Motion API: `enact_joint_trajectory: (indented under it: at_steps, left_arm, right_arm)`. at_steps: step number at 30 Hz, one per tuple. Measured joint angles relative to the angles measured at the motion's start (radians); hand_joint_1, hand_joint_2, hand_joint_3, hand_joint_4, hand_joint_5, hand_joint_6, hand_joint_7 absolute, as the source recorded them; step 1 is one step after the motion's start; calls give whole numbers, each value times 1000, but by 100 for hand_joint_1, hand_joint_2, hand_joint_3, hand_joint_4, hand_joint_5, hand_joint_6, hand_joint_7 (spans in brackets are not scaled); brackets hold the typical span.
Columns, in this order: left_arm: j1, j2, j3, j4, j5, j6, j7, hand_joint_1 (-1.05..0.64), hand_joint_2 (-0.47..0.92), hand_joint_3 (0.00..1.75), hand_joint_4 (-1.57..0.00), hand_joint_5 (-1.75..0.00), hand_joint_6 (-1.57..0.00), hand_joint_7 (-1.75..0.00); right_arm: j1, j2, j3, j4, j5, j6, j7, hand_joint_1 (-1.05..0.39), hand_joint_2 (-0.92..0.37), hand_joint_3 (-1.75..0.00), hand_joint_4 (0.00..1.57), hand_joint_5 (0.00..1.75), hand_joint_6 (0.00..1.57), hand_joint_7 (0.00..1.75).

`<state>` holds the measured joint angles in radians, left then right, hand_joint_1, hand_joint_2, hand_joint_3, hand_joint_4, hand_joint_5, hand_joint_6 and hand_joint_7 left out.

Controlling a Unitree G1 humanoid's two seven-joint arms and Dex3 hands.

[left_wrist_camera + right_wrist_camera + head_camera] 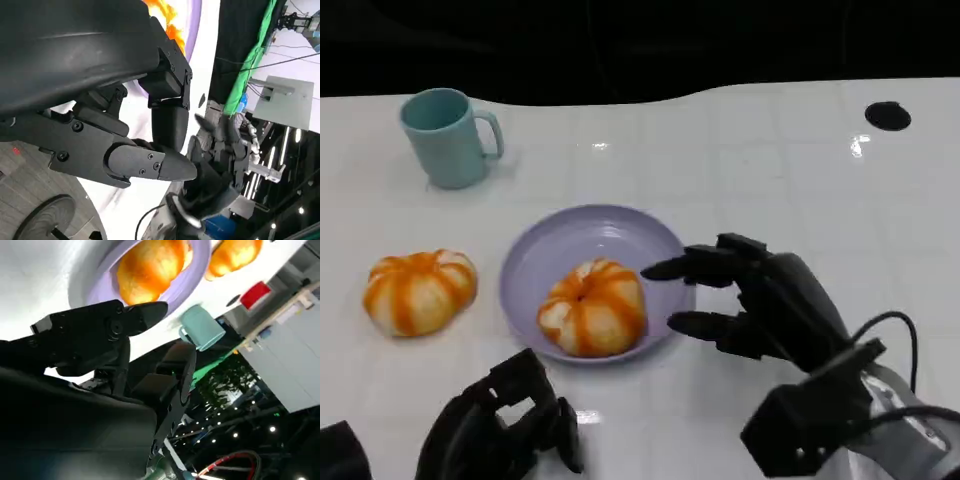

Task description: Grasp the bread from the table and place it into the plate.

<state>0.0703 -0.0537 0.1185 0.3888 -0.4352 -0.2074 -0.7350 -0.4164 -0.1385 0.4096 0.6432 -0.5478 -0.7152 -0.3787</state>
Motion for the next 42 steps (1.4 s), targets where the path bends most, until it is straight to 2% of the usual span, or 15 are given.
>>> enact_joint_trajectory:
  at_steps: [2, 6, 12, 15, 20, 24, 32, 36, 42]
  left_arm:
    - [0, 1, 0, 0, 0, 0, 0, -65, 92, 23, -81, -175, -67, -162]
    - [0, 2, 0, 0, 0, 2, 0, -64, 92, 21, -81, -175, -67, -162]
    - [-2, 4, 0, 0, 0, 7, 0, -64, 92, 21, -80, -175, -68, -161]
    - [-2, 5, 0, 0, 0, 6, 0, -64, 92, 22, -80, -175, -67, -161]
    - [-4, 6, -1, 0, 0, 6, 0, -64, 92, 22, -79, -175, -67, -161]
    - [-3, 6, -2, -1, 1, 6, 0, -64, 92, 23, -79, -175, -67, -161]
    - [-3, 5, -4, -5, 1, 8, 0, -64, 92, 22, -79, -175, -67, -162]
    - [-3, 5, -4, -5, 1, 8, 1, -65, 92, 22, -80, -175, -68, -162]
    - [0, 3, -4, -8, 1, 8, 1, -64, 92, 22, -80, -175, -67, -162]
  right_arm:
    - [34, -12, -16, -34, 30, -13, 31, -16, -63, -83, 56, 143, 59, 105]
    - [105, -23, -53, -90, 125, -44, 121, -15, -60, -93, 57, 144, 61, 108]
    - [218, -31, -96, -199, 334, -34, 326, -13, -50, -115, 57, 160, 63, 123]
    - [279, -32, -119, -277, 429, 10, 417, -13, -51, -117, 56, 169, 62, 132]
    - [413, -33, -148, -429, 546, 135, 523, -12, -53, -113, 61, 169, 61, 138]
    - [511, -34, -174, -528, 563, 206, 553, -13, -53, -113, 61, 172, 58, 146]
    - [620, -33, -220, -622, 567, 281, 584, -11, -53, -112, 60, 175, 54, 145]
    - [626, -23, -249, -618, 566, 270, 582, -14, -49, -117, 63, 175, 57, 146]
    - [603, -10, -285, -517, 519, 159, 549, -16, -49, -121, 67, 175, 61, 147]
